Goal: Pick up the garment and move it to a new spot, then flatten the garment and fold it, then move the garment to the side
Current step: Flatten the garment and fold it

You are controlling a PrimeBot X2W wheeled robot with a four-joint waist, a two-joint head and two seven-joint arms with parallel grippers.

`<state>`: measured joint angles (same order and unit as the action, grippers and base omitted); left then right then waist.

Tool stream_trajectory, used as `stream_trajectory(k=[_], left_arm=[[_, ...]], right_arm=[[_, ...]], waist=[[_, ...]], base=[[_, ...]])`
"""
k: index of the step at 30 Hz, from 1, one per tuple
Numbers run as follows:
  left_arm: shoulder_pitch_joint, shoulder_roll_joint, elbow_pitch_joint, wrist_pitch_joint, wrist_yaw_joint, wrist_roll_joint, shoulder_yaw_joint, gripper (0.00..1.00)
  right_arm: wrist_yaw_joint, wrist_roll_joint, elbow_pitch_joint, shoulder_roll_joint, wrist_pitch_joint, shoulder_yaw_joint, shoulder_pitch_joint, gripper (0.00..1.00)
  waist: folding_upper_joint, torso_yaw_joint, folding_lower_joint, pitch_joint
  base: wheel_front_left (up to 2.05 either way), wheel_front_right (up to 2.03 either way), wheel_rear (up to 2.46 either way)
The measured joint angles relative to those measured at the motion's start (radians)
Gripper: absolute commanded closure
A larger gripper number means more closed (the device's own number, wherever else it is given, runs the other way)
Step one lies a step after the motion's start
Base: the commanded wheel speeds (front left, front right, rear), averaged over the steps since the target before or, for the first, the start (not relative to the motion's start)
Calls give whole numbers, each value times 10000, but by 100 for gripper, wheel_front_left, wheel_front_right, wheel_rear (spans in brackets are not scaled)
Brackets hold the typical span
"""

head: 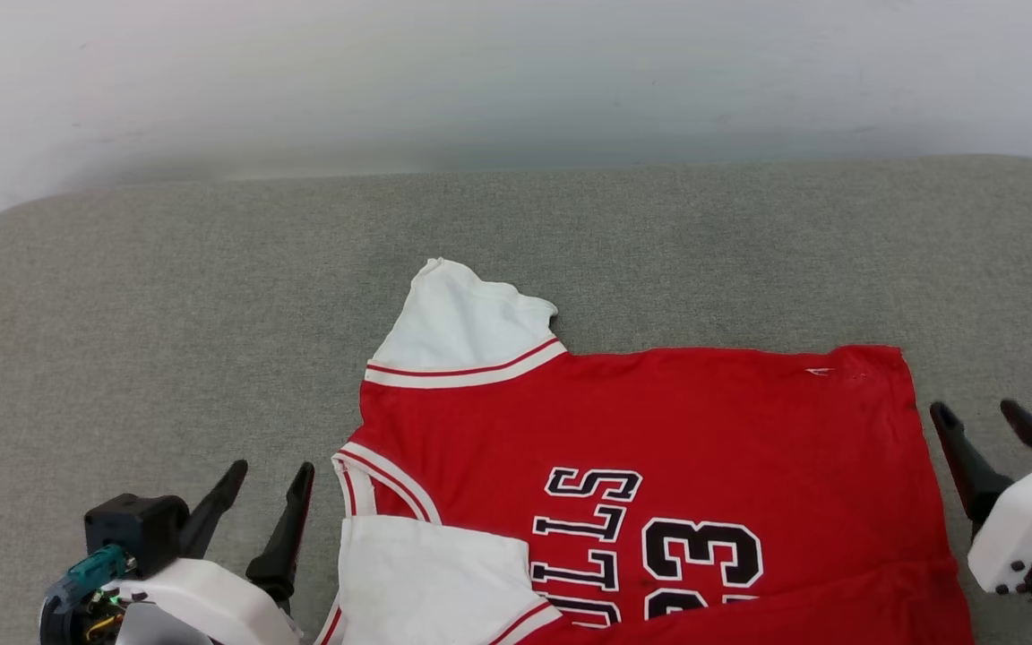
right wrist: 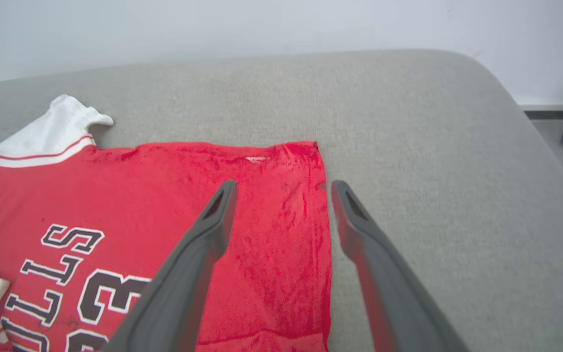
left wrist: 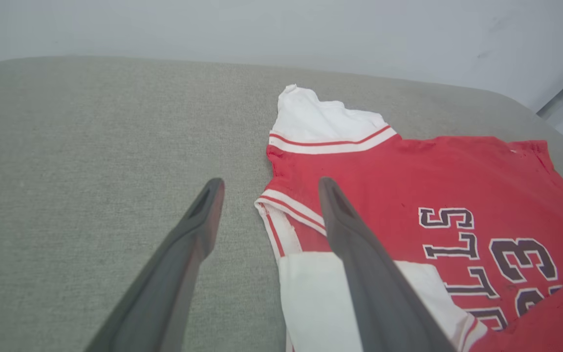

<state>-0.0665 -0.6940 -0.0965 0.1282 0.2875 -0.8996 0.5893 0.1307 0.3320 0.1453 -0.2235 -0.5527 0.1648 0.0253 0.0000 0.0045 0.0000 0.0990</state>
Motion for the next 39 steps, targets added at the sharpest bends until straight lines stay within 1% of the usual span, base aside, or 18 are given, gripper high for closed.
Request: stream_trajectory(k=[2,5,9,11,16,20,22,26,29,32,35,39], left_arm=[[-81,134,-8,625,10,217,-182,0],[-259,366,-67,1126,-148,637,-445,0],[-384,997,-272,1315,-408,1252,-1120,0],[-407,1446,-523,1319,-616,1856,-1732,0],[-182,2359,-780,1331,-1434,3083,-2765,0],[-154,2803,-669,1346,-2096,3624,-3225,0],[-214,2884,-512,1348,-2476,3766,-3273,0],[-840,2487,-107,1237,-3158,3969,-3097,0],[-1812,2019,117,453,-3549,3856,-3033,0],[-2941,1517,368,-759,-3837,3513,-2951,0],[-4130,869,721,-2128,-4031,3143,-2696,0],[-5646,6,1325,-3954,-4125,2700,-2186,0]], right_arm=[[0,8,182,82,855,-132,199,0],[2,13,337,211,2180,-226,358,0],[2,-180,445,293,3662,-562,387,0],[2,-219,441,357,4228,-725,386,0],[2,-286,242,468,5095,-953,388,0],[2,-288,136,554,5559,-1122,578,0],[2,-349,61,612,5659,-1172,598,0],[2,-447,54,663,5795,-1273,843,0],[2,-477,61,731,5877,-1296,1005,0],[2,-491,38,825,5965,-1417,1193,0],[2,-493,-61,940,6113,-1544,1362,0],[2,-487,-272,1093,6360,-1724,1557,0]], waist=[[0,-29,0,-4],[0,-58,0,11],[0,-111,0,64],[0,-129,0,113],[-1,-235,0,272],[0,-360,0,478],[0,-453,0,612],[0,-687,0,993],[0,-896,1,1371],[0,-1148,1,1792],[0,-1460,0,2206],[0,-1917,1,2733]], base=[[0,0,0],[0,0,0],[0,0,0],[0,0,0],[0,0,0],[0,0,0],[0,0,0],[0,0,0],[0,0,0],[0,0,0],[0,0,0],[0,0,0]])
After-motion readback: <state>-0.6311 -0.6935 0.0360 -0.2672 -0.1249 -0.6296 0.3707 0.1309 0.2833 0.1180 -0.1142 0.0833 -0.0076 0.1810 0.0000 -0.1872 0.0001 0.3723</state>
